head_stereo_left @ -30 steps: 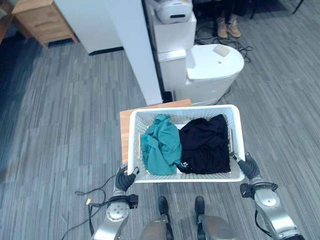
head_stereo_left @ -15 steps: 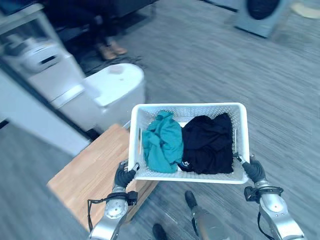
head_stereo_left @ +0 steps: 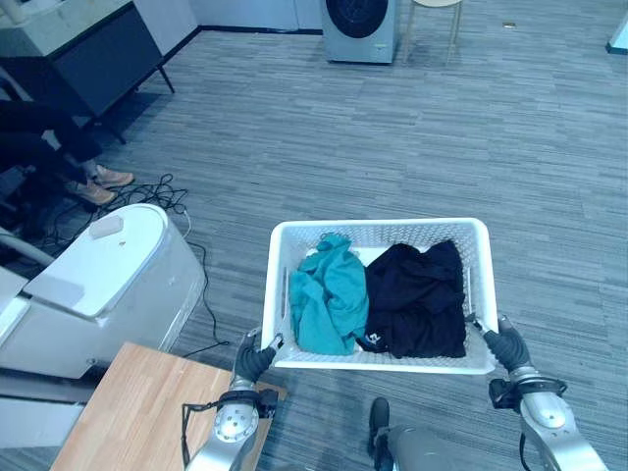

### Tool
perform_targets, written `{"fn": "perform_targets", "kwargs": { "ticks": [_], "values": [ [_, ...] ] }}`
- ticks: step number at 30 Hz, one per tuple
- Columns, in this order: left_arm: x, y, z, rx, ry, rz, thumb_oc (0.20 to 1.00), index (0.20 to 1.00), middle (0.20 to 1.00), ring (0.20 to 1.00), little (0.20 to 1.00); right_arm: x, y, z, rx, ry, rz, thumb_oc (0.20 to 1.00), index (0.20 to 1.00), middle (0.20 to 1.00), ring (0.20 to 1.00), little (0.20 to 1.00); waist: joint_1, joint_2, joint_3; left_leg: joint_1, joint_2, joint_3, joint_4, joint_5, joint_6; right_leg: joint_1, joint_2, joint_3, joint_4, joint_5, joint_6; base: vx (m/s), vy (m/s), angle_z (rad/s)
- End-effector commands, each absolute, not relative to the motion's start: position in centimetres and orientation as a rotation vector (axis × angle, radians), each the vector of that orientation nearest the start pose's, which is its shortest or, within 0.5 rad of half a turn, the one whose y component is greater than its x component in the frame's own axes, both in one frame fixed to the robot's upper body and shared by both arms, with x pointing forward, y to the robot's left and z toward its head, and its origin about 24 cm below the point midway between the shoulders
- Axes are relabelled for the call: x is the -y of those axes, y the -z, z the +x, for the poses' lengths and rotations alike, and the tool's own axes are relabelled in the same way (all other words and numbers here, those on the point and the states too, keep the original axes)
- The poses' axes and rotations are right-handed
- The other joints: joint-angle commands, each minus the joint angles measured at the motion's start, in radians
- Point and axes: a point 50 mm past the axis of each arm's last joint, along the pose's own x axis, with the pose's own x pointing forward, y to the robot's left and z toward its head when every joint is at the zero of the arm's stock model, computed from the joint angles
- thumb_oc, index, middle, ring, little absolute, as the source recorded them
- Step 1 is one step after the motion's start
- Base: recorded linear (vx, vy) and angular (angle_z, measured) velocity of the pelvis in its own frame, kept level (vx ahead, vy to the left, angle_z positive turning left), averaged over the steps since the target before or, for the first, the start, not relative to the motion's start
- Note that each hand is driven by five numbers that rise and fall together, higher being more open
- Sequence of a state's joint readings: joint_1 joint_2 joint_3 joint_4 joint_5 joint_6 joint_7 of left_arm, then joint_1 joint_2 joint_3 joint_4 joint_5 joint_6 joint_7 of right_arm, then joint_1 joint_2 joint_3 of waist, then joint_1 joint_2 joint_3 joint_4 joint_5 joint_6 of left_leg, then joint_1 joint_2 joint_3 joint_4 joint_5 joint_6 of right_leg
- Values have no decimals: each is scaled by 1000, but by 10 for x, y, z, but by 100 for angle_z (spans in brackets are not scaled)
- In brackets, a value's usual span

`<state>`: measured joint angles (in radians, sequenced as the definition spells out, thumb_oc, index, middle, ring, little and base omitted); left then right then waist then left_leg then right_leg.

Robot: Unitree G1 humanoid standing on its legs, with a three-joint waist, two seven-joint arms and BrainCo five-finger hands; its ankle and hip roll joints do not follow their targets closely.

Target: Grab the laundry basket,head to the washer,open it,put in the laundry and shut it.

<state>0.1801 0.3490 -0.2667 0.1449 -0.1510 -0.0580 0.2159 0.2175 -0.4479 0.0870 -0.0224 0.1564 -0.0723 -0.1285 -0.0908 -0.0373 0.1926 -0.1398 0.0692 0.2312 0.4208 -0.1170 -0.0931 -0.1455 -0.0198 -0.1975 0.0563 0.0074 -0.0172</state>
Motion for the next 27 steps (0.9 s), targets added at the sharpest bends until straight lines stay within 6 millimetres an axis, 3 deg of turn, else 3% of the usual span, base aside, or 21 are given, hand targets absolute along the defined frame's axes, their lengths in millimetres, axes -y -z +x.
{"fn": "perform_targets", "kwargs": {
  "ticks": [1, 4, 6, 8, 10, 12, 13, 14, 17, 21, 22, 26, 27],
  "values": [
    [-172, -7, 206, -91, 62, 142, 200, 200, 200, 200, 200, 210, -68, 222, 156, 13, -193, 200, 200, 200, 200, 200, 22, -16, -21, -44, -54, -29, -126, 45, 70, 147, -38, 89, -33, -87, 93, 315, 18, -73],
    [-174, -7, 205, -99, 45, 143, 200, 200, 200, 200, 200, 210, -65, 223, 143, 26, -198, 200, 200, 200, 200, 200, 66, 7, -16, -115, -90, -115, -307, 175, 45, 208, 9, 142, -45, -117, 92, 351, -3, -62],
    [-176, -9, 206, -89, 34, 149, 200, 200, 200, 200, 200, 211, -64, 224, 142, 34, -198, 200, 200, 200, 200, 200, 86, 5, -14, -156, -92, -133, -335, 204, 37, 245, 20, 175, -44, -139, 90, 341, 15, -81],
    [-179, -7, 203, -103, 36, 153, 200, 200, 200, 200, 200, 207, -61, 222, 130, 17, -179, 200, 200, 200, 200, 200, 89, 2, -42, -103, -96, -135, -351, 190, 73, 284, 7, 200, -27, -172, 110, 398, 134, -36],
    [-180, -6, 202, -107, 38, 157, 200, 200, 200, 200, 200, 205, -61, 222, 135, 12, -153, 200, 200, 200, 200, 200, 92, -2, -51, -95, -96, -128, -349, 182, 84, 273, -1, 213, 3, -171, 117, 383, 172, -67],
    [-186, -8, 203, -105, 31, 180, 200, 200, 200, 200, 200, 195, -64, 226, 161, -13, -91, 200, 200, 200, 200, 200, 95, -13, -52, -31, -98, -81, -363, 140, 112, 215, -40, 217, 181, -98, 173, 353, 182, -83],
    [-186, -9, 203, -105, 31, 180, 200, 200, 200, 200, 200, 195, -64, 226, 162, -13, -91, 200, 200, 200, 200, 200, 97, -11, -54, -34, -95, -79, -364, 143, 112, 210, -37, 219, 181, -93, 172, 245, 97, -77],
    [-189, -11, 205, -98, 37, 202, 200, 200, 200, 200, 200, 191, -65, 226, 168, -26, -77, 200, 200, 200, 200, 200, 88, -11, -41, 4, -89, -62, -358, 114, 125, 149, -45, 210, 295, -30, 208, 153, 51, -54],
    [-192, -11, 206, -96, 28, 222, 200, 200, 200, 200, 200, 189, -62, 226, 159, -35, -69, 200, 200, 200, 200, 200, 76, -3, -35, 63, -81, -50, -377, 86, 129, 64, -60, 154, 340, -2, 200, 246, 64, -25],
    [-197, -12, 204, -97, 26, 230, 200, 200, 200, 200, 200, 190, -60, 225, 137, -41, -71, 200, 200, 200, 200, 200, 51, 8, -32, 160, -75, -47, -430, 51, 117, -39, -66, 36, 199, -34, 178, 398, -6, -14],
    [-198, -12, 203, -100, 16, 220, 200, 200, 200, 200, 200, 192, -59, 225, 133, -33, -71, 200, 200, 200, 200, 200, 39, 1, -26, 208, -86, -55, -445, 31, 112, -79, -56, -2, 92, -7, 179, 375, -51, 17],
    [-200, -12, 204, -92, -6, 227, 200, 200, 200, 200, 200, 193, -60, 225, 141, -25, -97, 200, 200, 200, 200, 200, 29, 0, -15, 275, -80, -66, -464, -3, 93, -115, -56, -67, -35, 41, 199, 378, -108, 18],
    [-197, -11, 204, -89, 10, 230, 200, 200, 200, 200, 200, 195, -57, 223, 128, -28, -125, 200, 200, 200, 200, 200, 16, -6, -21, 310, -87, -83, -452, -39, 89, -121, -55, -42, -35, 50, 194, 378, -127, 28]
  ]
}}
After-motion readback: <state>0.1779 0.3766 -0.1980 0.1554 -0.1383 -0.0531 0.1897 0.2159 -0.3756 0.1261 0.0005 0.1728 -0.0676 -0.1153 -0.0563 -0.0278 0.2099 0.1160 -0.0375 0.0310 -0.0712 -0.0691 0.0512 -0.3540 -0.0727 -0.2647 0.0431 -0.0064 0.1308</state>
